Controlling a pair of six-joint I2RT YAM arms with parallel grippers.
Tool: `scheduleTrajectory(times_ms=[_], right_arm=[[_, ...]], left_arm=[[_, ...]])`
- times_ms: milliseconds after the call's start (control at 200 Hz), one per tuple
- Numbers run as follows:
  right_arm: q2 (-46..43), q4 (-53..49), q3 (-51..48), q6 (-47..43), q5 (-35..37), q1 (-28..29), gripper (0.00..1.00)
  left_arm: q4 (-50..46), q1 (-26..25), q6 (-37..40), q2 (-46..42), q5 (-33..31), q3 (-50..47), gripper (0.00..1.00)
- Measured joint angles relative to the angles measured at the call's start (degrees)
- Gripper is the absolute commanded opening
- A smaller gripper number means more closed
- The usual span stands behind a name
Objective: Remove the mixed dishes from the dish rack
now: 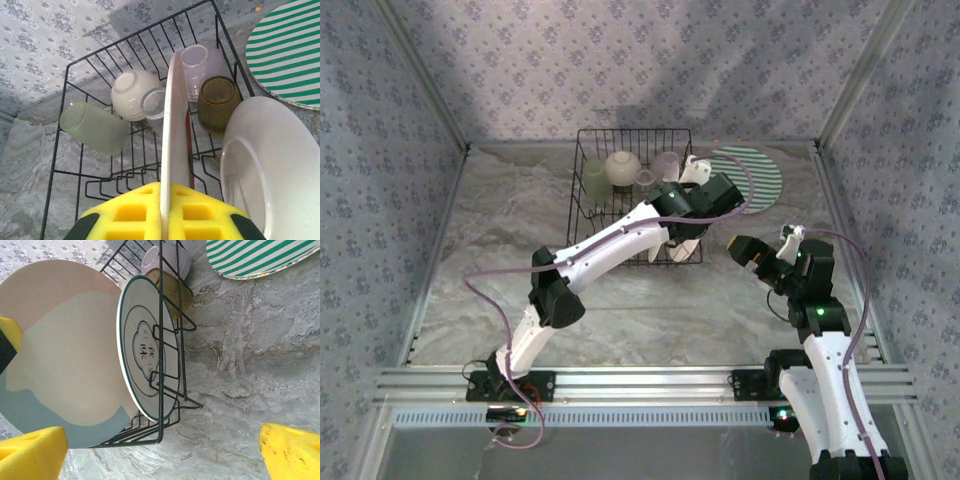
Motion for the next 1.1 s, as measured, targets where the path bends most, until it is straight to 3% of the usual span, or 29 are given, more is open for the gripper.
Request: scheduleTrajectory(times_ms=[630,1099], right_arm=[[0.0,0.33,0.0,0.26,-0.17,0.07,1.0],[-0.48,0.33,0.0,1.11,-0.22,0.81,1.0]], left_arm=[[-3.89,-2.47,0.87,0.02,-2.82,4.04,0.0],[-4.13,-4.28,2.71,-5.46,-3.1,4.11,0.0]])
